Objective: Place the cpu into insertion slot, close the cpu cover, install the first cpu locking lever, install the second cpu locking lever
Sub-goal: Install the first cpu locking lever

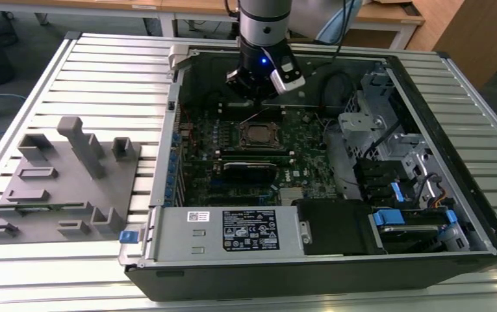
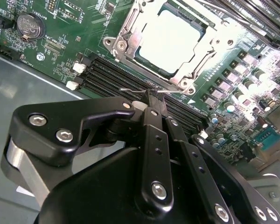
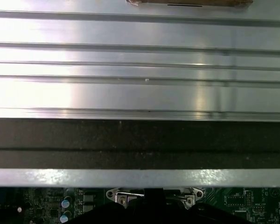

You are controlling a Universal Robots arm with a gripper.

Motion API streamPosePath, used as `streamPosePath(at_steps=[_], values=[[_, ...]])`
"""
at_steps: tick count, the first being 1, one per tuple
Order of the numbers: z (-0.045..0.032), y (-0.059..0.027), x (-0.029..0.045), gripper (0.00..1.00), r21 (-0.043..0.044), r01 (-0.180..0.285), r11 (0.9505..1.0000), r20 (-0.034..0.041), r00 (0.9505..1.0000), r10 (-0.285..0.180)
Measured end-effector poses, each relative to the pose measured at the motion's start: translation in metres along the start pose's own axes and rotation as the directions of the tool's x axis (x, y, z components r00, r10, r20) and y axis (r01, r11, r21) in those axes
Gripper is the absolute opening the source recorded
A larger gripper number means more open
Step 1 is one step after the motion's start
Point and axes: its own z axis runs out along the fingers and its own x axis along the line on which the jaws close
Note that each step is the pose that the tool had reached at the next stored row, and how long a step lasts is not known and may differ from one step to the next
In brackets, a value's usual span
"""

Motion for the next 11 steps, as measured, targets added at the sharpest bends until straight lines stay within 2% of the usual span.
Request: streamPosePath(at_steps=[11], values=[[0.0014, 0.0003, -0.0008, 0.11, -0.0017, 0.0, 1.0, -0.0001, 1.0, 0.0]])
